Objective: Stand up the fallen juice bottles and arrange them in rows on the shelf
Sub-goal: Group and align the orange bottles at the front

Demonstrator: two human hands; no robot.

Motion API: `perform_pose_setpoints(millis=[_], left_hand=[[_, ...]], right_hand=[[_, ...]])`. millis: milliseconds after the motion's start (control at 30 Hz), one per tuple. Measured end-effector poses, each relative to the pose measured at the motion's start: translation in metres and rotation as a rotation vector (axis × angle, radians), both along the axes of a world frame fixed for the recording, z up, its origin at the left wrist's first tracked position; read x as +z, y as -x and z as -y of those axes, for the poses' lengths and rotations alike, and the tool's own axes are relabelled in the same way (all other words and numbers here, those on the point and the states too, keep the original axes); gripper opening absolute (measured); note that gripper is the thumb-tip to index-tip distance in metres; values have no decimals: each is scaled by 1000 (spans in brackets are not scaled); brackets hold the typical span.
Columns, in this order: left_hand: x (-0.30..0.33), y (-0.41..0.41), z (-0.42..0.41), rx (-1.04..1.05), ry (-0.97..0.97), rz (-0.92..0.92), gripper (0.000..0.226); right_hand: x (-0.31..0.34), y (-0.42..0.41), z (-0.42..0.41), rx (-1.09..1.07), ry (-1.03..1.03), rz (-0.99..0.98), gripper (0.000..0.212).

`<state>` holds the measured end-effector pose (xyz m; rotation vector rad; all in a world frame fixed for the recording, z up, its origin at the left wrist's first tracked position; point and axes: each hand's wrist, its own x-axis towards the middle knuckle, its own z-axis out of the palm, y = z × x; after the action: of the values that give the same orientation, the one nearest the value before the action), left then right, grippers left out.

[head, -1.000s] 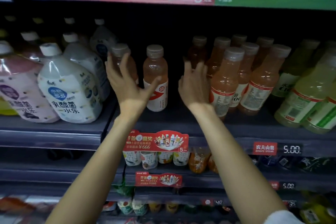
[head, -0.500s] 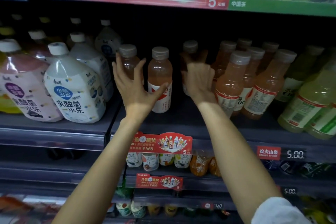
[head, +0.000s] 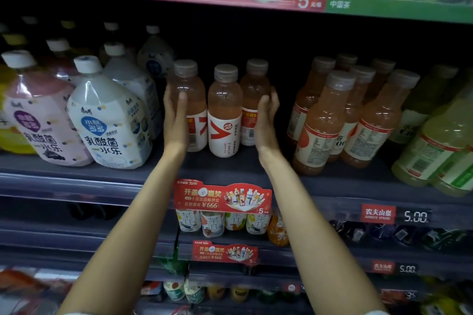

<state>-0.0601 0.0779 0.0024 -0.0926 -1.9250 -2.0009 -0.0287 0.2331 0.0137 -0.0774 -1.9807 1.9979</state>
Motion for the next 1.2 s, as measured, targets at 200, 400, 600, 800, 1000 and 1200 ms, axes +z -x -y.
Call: perform_pose_setpoints(millis=[200,400,600,800,1000,1200], left_hand=[[-1,3,4,-85,2,48,35],[-7,0,6,-121,-66,123,52],[-1,-2,9,-210,-107,191,79],[-5,1,-2,-225,-138,190,44],[-6,-14,-8,-320,-78,196,56],[0,-36,6,-287,24,-27,56]], right_hand=[[16,19,2,68,73,107,62],[13,15,15,168,93,125,72],[11,10,18,170,127,107,71],[8,-3,15,111,149,86,70],[11,-17,0,-21,196,139,68],[9,-47,-8,-94,20,-19,46]])
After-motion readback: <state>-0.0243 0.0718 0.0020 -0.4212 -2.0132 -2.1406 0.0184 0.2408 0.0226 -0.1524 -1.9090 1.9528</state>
